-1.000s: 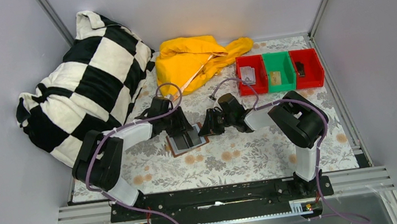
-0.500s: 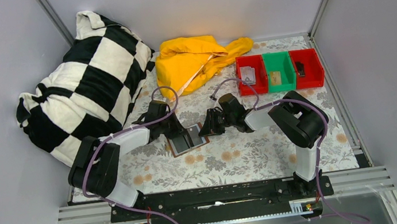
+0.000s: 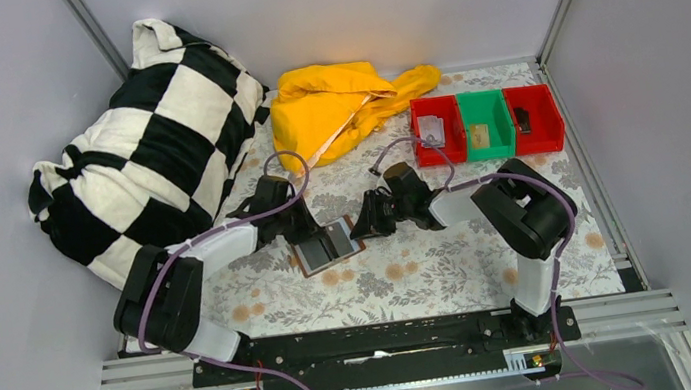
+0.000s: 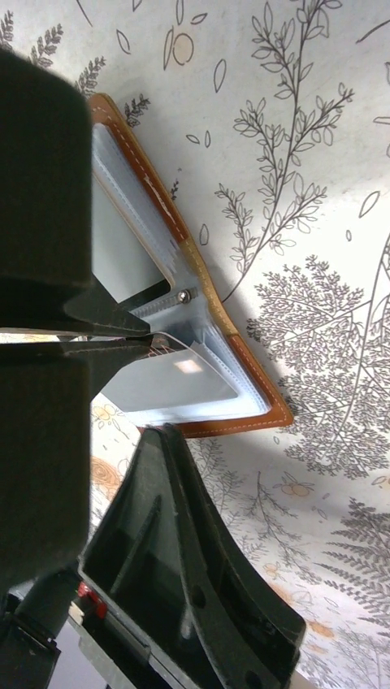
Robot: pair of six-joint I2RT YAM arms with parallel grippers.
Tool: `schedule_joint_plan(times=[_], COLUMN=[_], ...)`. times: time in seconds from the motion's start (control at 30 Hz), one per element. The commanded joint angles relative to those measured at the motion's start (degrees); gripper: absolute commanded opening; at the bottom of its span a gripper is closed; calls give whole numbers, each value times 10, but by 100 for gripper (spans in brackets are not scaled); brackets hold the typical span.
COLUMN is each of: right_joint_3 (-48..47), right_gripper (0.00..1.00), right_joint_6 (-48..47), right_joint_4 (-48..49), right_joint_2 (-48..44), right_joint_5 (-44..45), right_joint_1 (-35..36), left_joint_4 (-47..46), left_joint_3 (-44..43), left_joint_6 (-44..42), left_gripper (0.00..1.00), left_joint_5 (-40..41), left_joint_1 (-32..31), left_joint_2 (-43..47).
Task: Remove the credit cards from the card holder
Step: Remove the credit card from the card holder, then place the credit card in the storage box.
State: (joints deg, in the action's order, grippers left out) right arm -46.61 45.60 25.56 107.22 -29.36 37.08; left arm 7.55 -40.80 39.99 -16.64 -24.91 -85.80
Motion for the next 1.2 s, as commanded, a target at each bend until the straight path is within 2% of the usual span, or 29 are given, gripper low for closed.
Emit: schedule_joint_plan(times=[0.0,0.4,0.7,0.9,1.03,1.17], right_joint_3=[1,-51,-35,-15,-17,-21], right_gripper=[26,28,28,28,34,44], right_joint_6=[-17,-42,-19,-32,-55,-73], right_joint_4=[-58,-93,-52,-74,-111,-164], right_joint_2=[-31,-38,-35,-70,-114,-177], right_joint_5=[28,27,20,37,31,45], right_joint_1=[-7,7,23,21,8,-15], left_joint_4=[42,101,138,192,220,227], left_joint_3=[-1,-6,-7,-35,-75,-110], left_joint_6=[-36,-53,-55,-68,-88,-109], left_gripper=[0,0,0,0,0,0], left_joint_5=[-17,-22,-4,-1,-26,-96], left_joint_1=[-1,4,13,23,23,23], left_joint_2=[22,82,110,145,175,193])
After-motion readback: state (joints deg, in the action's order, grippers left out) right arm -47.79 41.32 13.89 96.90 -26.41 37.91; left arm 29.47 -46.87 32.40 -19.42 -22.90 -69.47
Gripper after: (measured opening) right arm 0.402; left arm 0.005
